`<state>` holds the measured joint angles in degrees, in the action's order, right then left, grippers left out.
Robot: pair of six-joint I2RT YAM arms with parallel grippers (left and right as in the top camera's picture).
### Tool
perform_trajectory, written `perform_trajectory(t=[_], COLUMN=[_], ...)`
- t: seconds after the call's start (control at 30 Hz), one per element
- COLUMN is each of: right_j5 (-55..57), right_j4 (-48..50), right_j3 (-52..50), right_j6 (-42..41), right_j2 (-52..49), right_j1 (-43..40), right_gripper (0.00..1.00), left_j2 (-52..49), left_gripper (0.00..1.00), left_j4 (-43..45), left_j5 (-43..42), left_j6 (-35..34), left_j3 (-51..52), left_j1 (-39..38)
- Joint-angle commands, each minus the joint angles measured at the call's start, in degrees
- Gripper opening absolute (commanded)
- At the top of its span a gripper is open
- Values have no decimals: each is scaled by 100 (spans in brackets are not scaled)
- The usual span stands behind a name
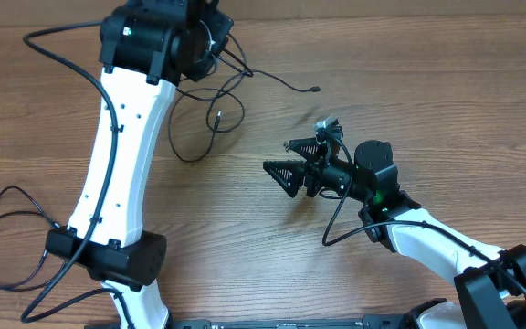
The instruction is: Untangle cables
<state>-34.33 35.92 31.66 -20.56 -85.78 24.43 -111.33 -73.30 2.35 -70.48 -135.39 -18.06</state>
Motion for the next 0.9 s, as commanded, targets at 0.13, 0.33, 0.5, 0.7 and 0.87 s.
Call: perform_trajectory(t=[0.13, 0.33, 0.5, 0.7, 0.87], right_j5=[24, 39, 35, 35, 35], right_j4=[92, 190, 483, 933, 1239], right_j3=[57, 61, 61, 61, 63], right_j6=[-48, -48, -101, -348, -374], right_j2=[-17, -17, -17, -17, -17], right_j1=[28, 26, 28, 28, 28], right_gripper=[100, 100, 100, 100, 100], left_j2=[118, 107, 107, 103, 42], left_gripper=[5, 5, 4, 4, 5], left_j4=[22, 24, 0, -15, -13], left_j5=[-37, -22, -2, 125, 162], left_j6=[-691, -691, -1069, -1631, -1886], left_j3=[-125, -125, -122, -81, -72], left_j1=[-330, -570, -723, -905, -1086])
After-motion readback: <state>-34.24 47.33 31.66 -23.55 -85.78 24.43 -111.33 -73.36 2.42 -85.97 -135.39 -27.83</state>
